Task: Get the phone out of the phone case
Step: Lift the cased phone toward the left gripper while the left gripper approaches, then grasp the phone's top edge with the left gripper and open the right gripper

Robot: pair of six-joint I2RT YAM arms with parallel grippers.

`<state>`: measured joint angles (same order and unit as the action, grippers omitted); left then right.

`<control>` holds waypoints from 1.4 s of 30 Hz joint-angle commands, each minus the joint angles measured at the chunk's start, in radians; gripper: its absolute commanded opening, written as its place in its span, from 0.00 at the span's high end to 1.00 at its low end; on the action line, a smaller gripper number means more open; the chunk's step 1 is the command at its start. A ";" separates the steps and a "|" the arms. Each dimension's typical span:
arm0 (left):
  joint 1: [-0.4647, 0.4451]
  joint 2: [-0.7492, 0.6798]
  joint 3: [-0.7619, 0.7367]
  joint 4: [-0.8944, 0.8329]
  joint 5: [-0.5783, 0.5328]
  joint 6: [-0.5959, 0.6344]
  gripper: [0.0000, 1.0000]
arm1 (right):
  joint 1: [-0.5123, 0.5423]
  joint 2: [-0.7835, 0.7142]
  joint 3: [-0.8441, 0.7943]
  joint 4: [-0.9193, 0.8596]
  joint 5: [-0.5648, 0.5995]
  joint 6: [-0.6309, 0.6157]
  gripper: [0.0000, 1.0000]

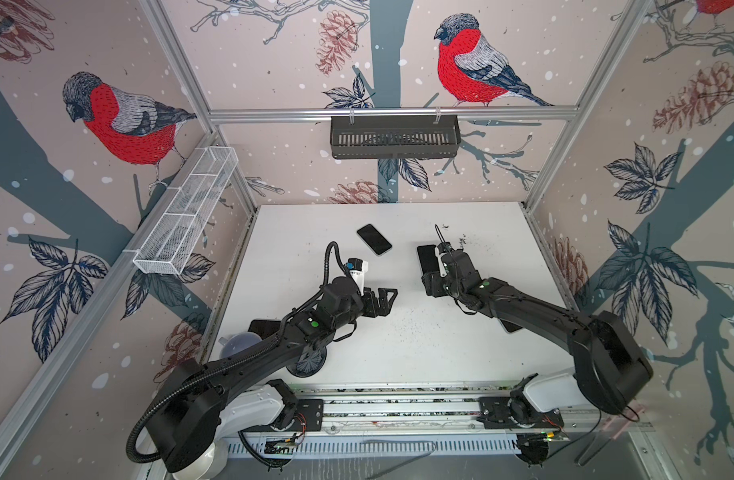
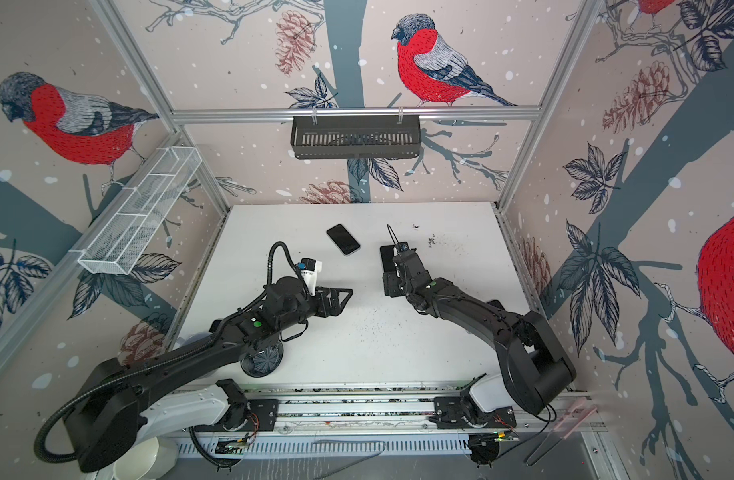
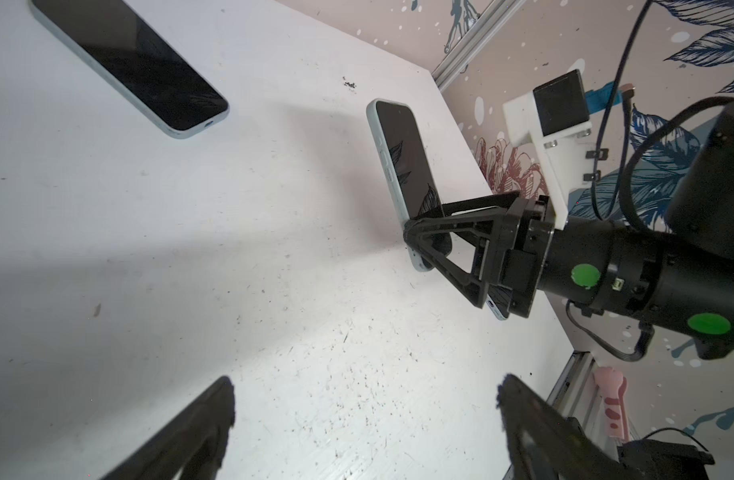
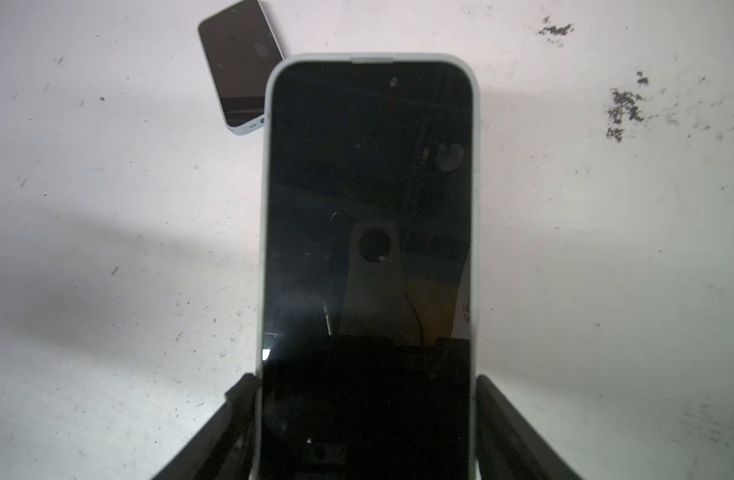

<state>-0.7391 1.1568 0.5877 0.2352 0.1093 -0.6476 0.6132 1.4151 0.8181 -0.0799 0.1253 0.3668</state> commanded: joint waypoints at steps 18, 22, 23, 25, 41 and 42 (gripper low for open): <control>0.009 0.195 0.091 0.319 0.168 -0.053 0.03 | 0.161 -0.202 -0.133 0.198 0.129 -0.031 0.66; 0.031 0.267 0.122 0.364 0.197 -0.108 0.04 | 0.182 -0.253 -0.178 0.230 0.118 -0.033 0.66; 0.036 0.288 0.130 0.381 0.215 -0.122 0.06 | 0.188 -0.263 -0.187 0.235 0.117 -0.036 0.66; 0.039 0.321 0.155 0.400 0.236 -0.136 0.08 | 0.199 -0.281 -0.203 0.243 0.118 -0.044 0.66; 0.069 0.417 0.206 0.440 0.281 -0.179 0.47 | 0.290 -0.319 -0.260 0.275 0.112 -0.065 0.68; 0.070 0.421 0.207 0.445 0.283 -0.180 0.49 | 0.293 -0.320 -0.262 0.276 0.113 -0.067 0.68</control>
<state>-0.6735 1.5715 0.7868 0.6006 0.3706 -0.8150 0.8970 1.1042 0.5591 0.1158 0.2279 0.3115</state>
